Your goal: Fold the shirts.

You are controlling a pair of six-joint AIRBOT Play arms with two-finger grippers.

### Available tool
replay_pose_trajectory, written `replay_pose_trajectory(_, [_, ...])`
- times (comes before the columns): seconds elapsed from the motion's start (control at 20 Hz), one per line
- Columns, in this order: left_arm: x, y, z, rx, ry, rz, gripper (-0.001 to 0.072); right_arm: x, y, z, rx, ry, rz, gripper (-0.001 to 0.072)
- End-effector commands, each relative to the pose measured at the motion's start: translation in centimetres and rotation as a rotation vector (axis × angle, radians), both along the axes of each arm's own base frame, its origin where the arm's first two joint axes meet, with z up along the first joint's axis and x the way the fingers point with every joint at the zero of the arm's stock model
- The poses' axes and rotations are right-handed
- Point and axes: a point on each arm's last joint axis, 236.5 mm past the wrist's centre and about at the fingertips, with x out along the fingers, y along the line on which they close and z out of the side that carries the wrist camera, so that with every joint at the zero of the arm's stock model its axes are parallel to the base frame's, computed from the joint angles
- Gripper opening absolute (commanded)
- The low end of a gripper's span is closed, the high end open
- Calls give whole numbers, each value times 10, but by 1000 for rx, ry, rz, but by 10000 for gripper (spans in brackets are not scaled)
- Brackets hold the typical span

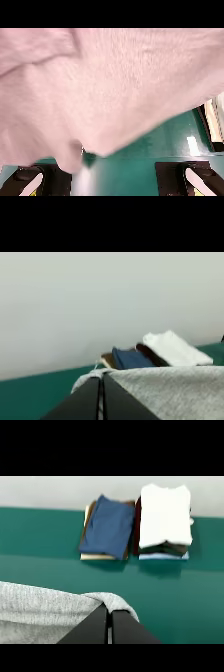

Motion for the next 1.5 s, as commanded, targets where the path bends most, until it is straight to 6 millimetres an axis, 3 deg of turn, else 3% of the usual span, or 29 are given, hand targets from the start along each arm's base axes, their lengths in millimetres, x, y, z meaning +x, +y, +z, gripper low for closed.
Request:
replay_pose_trajectory(0.0, [88,-14,-110,98,401,-28,23,53,16,-63,1,220,75,12])
replay_pose_trajectory(0.2, [178,-23,-259,208,823,-64,23,112,29,-210,-12,600,107,12])
replay_pose_trajectory(0.35, [223,-20,-367,246,1046,-50,23,143,31,-310,3,791,99,12])
replay_pose_trajectory(0.45, [244,-13,-425,280,1139,-22,23,167,30,-353,11,831,88,12])
replay_pose_trajectory(0.55, [259,-13,-463,286,1183,-19,23,188,30,-379,5,851,93,12])
replay_pose_trajectory(0.7, [272,-14,-480,287,1169,-17,23,214,31,-388,2,848,97,12])
replay_pose_trajectory(0.85, [268,-6,-479,317,1176,-32,22,224,30,-375,-25,821,120,12])
replay_pose_trajectory(1.0, [259,-3,-489,314,1227,-41,23,211,30,-381,-38,856,137,12])
replay_pose_trajectory(1.25, [233,-5,-539,303,1343,-61,23,181,30,-433,-24,973,131,12])
replay_pose_trajectory(1.45, [221,-5,-556,298,1391,-67,23,171,30,-450,-18,1012,131,13])
